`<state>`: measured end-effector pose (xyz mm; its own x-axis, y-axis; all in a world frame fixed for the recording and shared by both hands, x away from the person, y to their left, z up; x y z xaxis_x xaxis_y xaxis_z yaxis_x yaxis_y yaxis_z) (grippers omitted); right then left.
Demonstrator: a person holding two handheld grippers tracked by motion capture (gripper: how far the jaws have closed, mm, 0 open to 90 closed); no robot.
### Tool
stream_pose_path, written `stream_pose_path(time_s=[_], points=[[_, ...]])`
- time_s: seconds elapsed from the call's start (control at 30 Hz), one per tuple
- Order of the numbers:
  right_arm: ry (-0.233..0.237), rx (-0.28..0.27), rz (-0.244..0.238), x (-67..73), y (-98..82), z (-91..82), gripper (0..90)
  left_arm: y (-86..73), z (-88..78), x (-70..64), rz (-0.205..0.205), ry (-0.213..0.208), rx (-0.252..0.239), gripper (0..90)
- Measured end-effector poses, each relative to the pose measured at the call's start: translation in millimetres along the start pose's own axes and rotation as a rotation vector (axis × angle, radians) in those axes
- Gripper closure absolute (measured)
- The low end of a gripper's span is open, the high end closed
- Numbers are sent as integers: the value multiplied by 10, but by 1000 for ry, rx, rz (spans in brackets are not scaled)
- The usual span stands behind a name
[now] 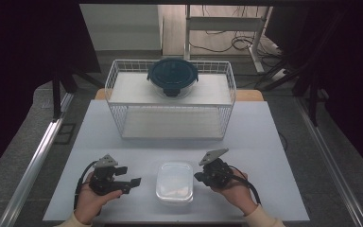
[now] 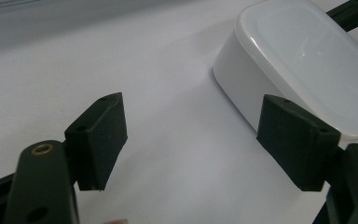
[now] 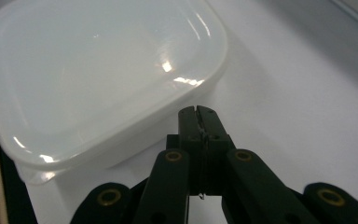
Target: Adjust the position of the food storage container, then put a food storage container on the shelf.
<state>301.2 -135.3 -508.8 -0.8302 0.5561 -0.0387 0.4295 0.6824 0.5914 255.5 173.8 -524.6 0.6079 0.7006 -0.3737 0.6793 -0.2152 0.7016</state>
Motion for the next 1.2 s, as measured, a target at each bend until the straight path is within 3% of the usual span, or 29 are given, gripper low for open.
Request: stream_pose_path(time_s=[0.17, 0.27, 0.33, 0.37, 0.43, 0.47, 0.5, 0.53, 0.57, 0.6, 0.63, 0.7, 0.83, 0.93, 1.13, 1.2], points=[[-22, -60, 56, -54, -114, -209, 892, -1, 7, -2, 3, -7, 2, 235], [-18, -105, 143, -66, -293, -359, 891, -8, 6, -8, 4, -9, 1, 235], [-13, -115, 165, -63, -340, -377, 891, -10, 8, -11, 4, -10, 2, 235], [-2, -130, 204, -60, -425, -402, 889, -12, 13, -19, 1, -16, 3, 235], [-3, -138, 219, -62, -456, -410, 877, -11, 15, -22, 1, -18, 3, 235], [-2, -143, 229, -64, -475, -412, 847, -10, 18, -27, 2, -19, 3, 235], [2, -155, 266, -72, -498, -401, 697, -9, 20, -30, 3, -21, 3, 233], [-1, -151, 277, -80, -498, -391, 606, -9, 21, -33, 1, -23, 2, 233], [-1, -151, 277, -80, -498, -391, 606, -9, 21, -33, 1, -23, 2, 231], [-5, -156, 340, -97, -478, -365, 468, -11, 17, -30, -5, -23, -1, 230], [-5, -156, 340, -97, -478, -365, 468, -11, 17, -30, -5, -23, -1, 229], [17, -183, 384, -93, -459, -373, 392, -11, 13, -22, -14, -23, -5, 228], [2, -212, 389, -56, -445, -409, 299, -4, -10, -1, -40, -33, -22, 228], [36, -222, 398, -47, -437, -403, 234, 1, -3, 6, -34, -33, -20, 228], [12, -237, 384, -63, -442, -408, 218, 0, 12, -24, -45, -41, -18, 226], [27, -245, 412, -85, -436, -428, 235, 20, 12, -50, -49, -58, -21, 226]])
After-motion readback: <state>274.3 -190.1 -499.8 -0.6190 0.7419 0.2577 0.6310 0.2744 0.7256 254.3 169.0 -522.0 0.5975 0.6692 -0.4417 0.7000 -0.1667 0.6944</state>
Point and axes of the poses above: each handheld gripper's, and its own axes: z roughly forward along the jaws, y roughly out of its top, x roughly to its left, the point moved 4 cm from there along z, roughly forward along the jaws, and after that the axes turned 6 degrees about -y, right-handed, at the moved point
